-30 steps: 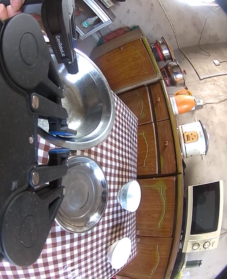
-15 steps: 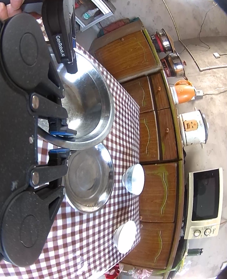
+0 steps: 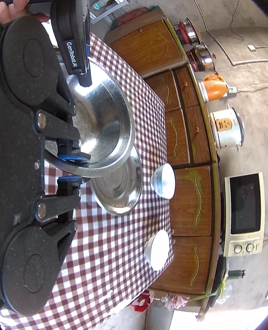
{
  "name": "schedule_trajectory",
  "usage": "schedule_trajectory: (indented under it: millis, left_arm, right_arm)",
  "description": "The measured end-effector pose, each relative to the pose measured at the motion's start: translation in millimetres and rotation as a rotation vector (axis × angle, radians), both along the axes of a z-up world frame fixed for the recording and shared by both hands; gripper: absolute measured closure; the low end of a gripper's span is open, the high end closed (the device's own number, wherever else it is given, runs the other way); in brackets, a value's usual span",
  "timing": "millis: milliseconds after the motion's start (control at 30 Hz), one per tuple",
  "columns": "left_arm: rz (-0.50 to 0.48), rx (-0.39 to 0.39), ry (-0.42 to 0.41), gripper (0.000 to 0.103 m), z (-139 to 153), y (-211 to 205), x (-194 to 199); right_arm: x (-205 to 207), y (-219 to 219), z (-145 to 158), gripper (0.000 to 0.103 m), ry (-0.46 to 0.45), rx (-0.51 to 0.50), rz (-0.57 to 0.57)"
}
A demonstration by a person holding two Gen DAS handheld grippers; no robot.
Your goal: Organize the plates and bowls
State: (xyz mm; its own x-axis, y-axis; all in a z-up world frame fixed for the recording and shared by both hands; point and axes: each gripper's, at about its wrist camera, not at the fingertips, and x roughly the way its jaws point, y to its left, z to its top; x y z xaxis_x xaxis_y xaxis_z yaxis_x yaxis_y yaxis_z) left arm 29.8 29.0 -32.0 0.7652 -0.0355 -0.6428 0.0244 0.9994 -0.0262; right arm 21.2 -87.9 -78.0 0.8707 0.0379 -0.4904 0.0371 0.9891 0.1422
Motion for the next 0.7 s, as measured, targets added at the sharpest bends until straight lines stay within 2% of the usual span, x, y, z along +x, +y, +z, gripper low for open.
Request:
schedule_trajectory:
  millis: [700]
  left_arm:
    - [-0.115, -0.002, 0.056, 0.076, -26.4, -48.3, 11.4]
  right_arm:
    - [-23.3, -52.5, -23.3, 0.084, 0.042, 0.028, -0.123]
